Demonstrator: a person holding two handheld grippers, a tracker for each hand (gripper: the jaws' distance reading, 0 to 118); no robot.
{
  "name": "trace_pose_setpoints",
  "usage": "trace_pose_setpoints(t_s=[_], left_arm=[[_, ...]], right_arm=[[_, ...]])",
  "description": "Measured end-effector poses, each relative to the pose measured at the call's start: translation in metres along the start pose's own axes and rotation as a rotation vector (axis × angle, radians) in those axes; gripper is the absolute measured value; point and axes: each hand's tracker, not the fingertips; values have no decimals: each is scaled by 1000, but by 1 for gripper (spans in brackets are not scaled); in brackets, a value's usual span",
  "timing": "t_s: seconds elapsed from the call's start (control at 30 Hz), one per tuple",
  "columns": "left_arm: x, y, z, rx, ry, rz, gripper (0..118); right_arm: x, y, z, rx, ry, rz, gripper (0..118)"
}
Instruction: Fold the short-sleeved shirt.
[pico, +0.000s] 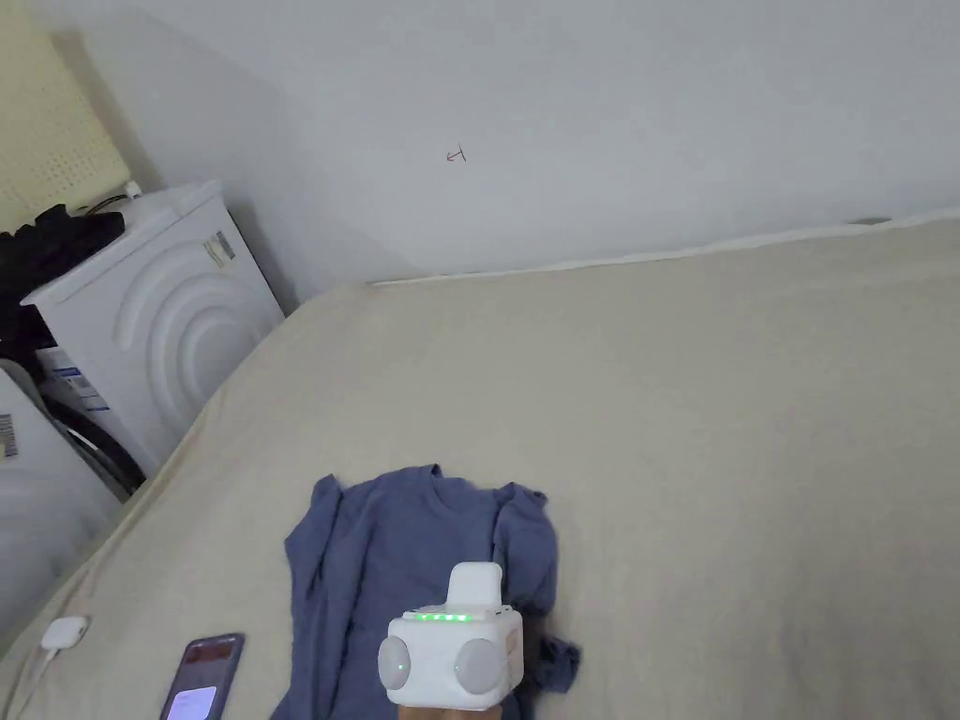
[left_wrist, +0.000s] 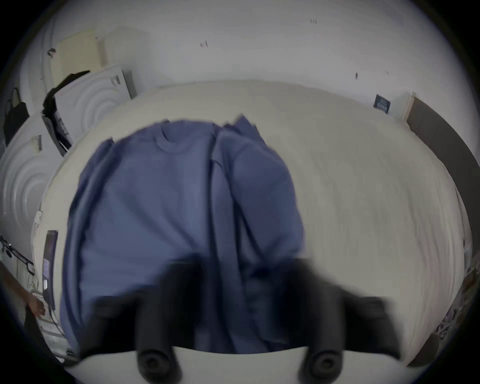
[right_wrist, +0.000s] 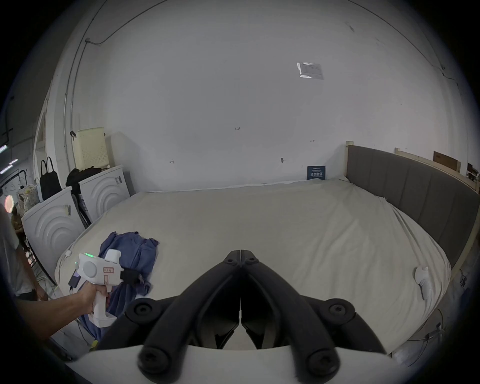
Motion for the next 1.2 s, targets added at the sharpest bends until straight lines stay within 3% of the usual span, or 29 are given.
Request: trace_pose_setpoints(t_s=[0.03,0.07,0.2,0.27,0.43,0.57,0.7,0.83,1.03,1.07,1.1,1.17,1.2], left_arm=[[-1,3,3,3,73,-22,13],[-4,7,7,7,-18,-3,13],[2,33,50,160,-54,52,13],[15,52,71,243,-74,4,13],[85,108,128,421,-233,-84,13],[171,121,159,462,-377,-214,13],[264,86,188,418,-566,-383,13],[336,7,199,291,-704,-534,13],[387,-91,163,159,-654,-639,13],[387,-99,158,173,-635,-645,19],[383,-106,156,186,-612,-646,40],[366,-108,157,197,-602,-583,118],[347,-112,161,224,-575,-550,114]], right_arm=[[-2,0,-1,-1,2,1,0],[-3,1,-1,1,10,2,0],[-8,5,2,21,33,4,0],[-7,8,4,35,40,-7,0],[4,17,16,74,20,-38,0],[23,28,38,130,-43,-51,0],[50,42,68,202,-121,-75,0],[75,50,95,228,-194,-67,0],[94,41,106,212,-239,-84,0],[94,37,105,207,-234,-84,0],[93,34,103,195,-229,-80,0],[89,28,98,180,-223,-71,0],[86,25,95,173,-211,-65,0]])
